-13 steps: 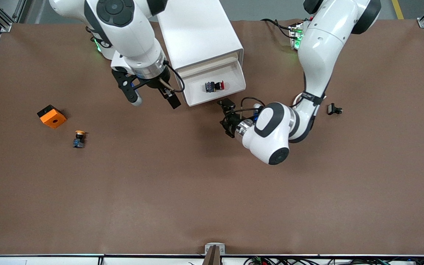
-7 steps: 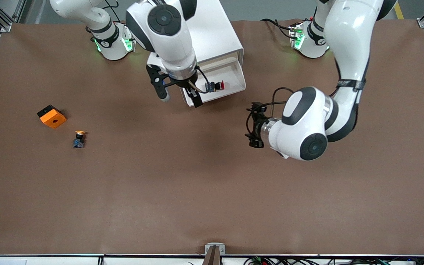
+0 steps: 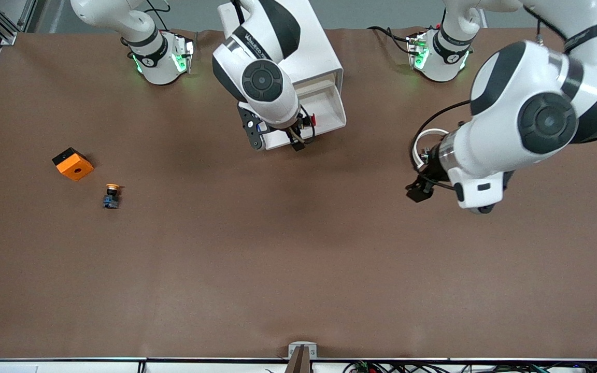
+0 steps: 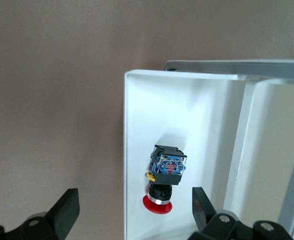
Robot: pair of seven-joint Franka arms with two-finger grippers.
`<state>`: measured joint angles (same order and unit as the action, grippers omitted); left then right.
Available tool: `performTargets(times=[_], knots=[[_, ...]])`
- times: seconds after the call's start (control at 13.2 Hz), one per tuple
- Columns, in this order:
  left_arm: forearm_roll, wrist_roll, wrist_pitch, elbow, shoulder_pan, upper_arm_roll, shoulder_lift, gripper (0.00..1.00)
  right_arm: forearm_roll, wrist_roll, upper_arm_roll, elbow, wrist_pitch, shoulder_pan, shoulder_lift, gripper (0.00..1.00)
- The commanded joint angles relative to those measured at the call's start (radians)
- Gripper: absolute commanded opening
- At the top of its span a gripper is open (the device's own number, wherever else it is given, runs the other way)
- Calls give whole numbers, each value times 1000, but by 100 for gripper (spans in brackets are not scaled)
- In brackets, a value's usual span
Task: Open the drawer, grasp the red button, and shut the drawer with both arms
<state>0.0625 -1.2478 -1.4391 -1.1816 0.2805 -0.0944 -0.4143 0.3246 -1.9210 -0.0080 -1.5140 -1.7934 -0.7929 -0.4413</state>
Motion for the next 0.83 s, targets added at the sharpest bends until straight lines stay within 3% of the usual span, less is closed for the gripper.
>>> performTargets(times=[0.0,0.23,0.45,0.61,0.76], knots=[[-119,250,43,-46,-29,1,54,100,36,-19,-4,14,9,-29,-46,100],[-225,451,59,-143,-58,-1,156,100,42,-36,-6,11,11,-66,-77,100],[-213,643,48,-205,-168,-17,250,100,44,-52,-4,8,14,-78,-86,100],[-161,741,-60,-365,-266,-68,374,100,42,-52,-6,6,19,-89,-89,100],[-119,856,-176,-543,-311,-74,510,100,42,-52,-6,-2,16,-100,-89,100]])
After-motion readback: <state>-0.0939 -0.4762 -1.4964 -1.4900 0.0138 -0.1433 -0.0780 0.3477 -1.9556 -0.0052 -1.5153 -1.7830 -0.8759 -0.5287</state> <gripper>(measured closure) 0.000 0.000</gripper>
